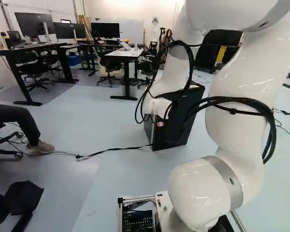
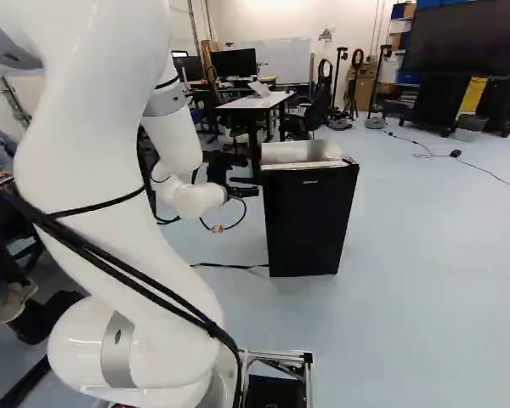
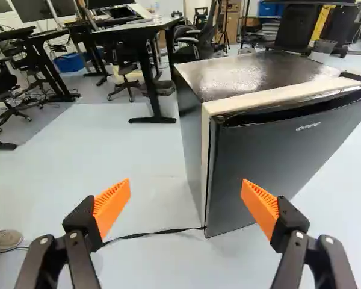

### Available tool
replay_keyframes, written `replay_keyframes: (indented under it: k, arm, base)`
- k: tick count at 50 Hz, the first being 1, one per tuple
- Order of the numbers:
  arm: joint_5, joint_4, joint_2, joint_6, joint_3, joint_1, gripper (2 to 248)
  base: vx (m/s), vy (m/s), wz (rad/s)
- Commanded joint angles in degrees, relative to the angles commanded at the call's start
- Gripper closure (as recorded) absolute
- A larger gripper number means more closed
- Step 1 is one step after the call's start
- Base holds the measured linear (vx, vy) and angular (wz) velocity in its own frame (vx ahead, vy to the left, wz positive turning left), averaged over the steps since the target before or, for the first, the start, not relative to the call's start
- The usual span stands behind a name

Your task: Open the fridge door

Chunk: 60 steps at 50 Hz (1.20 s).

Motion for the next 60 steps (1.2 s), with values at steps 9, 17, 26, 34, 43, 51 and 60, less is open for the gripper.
replay_keyframes:
  k: [9, 17, 26, 34, 43, 51, 60]
  arm:
    - [1.37, 1.89, -2.02, 0.00, -0.87, -0.14, 3]
    - [2.60, 3.57, -3.68, 0.00, -1.51, -0.18, 3]
    - [3.98, 5.46, -5.51, 0.00, -2.20, -0.20, 3]
    - [5.22, 7.15, -7.25, 0.00, -2.97, -0.22, 3]
    - [6.61, 9.06, -9.53, 0.00, -4.27, -0.28, 3]
    - [7.83, 10.72, -11.62, 0.00, -5.59, -0.34, 3]
    - [9.21, 12.62, -14.02, 0.00, -7.16, -0.41, 3]
  base:
    - [0.000, 0.000, 0.000]
    - [0.000, 0.000, 0.000]
    - [0.000, 0.000, 0.000]
    - [0.000, 0.000, 0.000]
    - [0.000, 0.000, 0.000]
    - [0.000, 0.000, 0.000]
    - [0.000, 0.000, 0.000]
